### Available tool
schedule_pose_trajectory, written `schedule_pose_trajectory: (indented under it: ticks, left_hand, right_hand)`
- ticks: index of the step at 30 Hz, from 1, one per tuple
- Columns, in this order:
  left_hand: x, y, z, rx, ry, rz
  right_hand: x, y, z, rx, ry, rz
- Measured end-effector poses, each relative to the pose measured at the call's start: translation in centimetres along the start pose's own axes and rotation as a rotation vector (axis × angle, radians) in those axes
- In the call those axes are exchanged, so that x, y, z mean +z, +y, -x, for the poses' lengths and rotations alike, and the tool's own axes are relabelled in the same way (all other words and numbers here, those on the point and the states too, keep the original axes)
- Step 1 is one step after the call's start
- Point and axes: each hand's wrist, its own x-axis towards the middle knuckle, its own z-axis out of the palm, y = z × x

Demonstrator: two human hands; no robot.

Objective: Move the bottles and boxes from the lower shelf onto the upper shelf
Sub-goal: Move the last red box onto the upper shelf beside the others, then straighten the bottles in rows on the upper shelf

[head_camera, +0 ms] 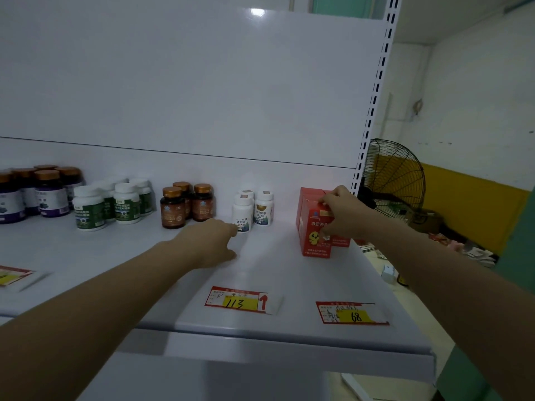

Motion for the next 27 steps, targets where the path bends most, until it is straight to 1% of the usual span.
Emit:
schedule_pose_trajectory:
  ticks: [3,6,11,16,22,27]
  left_hand:
    - [-0.6,-0.4,1.0,-0.032,0.007,-0.018]
    - [-1.2,-1.3,2.7,-0.077,0.013,-0.027]
    - [-2.3,-3.3,6.0,-0.140,0.033,-0.016]
    - [-3.4,-5.8,9.9,-0.146,0.055,-0.018]
    - [-3.9,-11.1,15.6,-0.143,0.052,0.011]
    - [-3.7,-17.4,21.1,-0.154,0.035,0.003]
  right_hand:
    - [-1.0,-0.8,0.3,0.004,0.005,0.044]
    - [-2.0,-2.5,1.0,-0.042,0.018,0.084]
    - [-2.8,-6.8,3.1,-0.141,-0.007,0.064]
    - [-2.9,-11.1,6.0,-0.170,-0.047,0.137]
    - [-2.4,-17.2,9.0,-0.138,-0.089,0.127]
    - [-1.6,-24.3,11.2,-0.137,-0.101,0.079]
